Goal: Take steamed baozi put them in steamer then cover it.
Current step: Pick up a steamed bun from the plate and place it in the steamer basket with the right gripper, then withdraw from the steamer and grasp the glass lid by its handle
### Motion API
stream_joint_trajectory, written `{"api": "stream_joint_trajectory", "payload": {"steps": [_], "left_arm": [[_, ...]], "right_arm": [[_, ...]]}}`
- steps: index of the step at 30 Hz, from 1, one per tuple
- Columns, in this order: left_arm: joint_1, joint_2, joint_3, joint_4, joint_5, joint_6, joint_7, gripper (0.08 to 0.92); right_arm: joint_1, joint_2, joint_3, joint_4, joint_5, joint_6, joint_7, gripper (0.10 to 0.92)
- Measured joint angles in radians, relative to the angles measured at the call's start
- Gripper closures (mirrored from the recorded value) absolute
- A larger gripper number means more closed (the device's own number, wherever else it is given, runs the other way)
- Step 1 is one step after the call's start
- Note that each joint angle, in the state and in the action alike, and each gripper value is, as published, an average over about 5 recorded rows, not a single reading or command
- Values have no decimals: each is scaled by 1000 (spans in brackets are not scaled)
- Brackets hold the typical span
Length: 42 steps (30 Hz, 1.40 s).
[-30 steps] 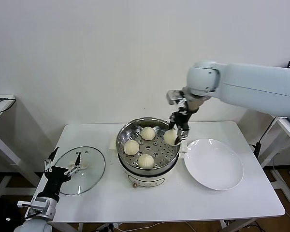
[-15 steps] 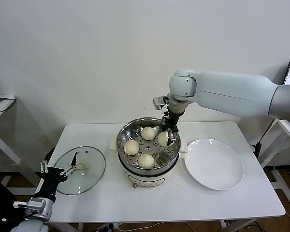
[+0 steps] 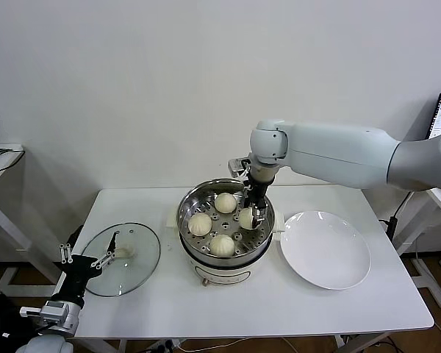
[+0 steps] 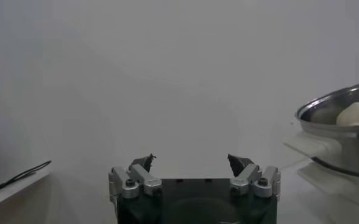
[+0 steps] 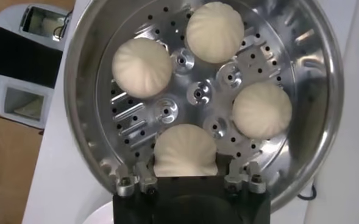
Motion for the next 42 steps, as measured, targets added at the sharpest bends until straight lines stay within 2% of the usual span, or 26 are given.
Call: {"api": "stream_joint_trajectory", "payload": {"steps": [7, 14, 18, 31, 36, 42], "left_arm": [[2, -1, -4, 0, 0, -1, 1, 177], [5, -2, -6, -2, 0, 0, 1, 177], [6, -3, -3, -7, 0, 0, 0, 177], [-4, -6, 27, -20, 21, 0, -20, 177], [-13, -6, 47, -21, 39, -5, -33, 177], [-18, -6, 73, -15, 65, -19, -61, 177]], "right_arm": [[-27, 10, 10, -15, -12, -1, 1, 320], [-29, -5, 26, -10, -15, 6, -6, 215], [-8, -30, 39, 2, -6, 17, -17, 203], [39, -256, 179, 86, 37, 37, -49, 203], [-74, -389, 375, 131, 62, 62, 21, 203], [-340, -533, 709, 209, 125, 138, 235, 203]]}}
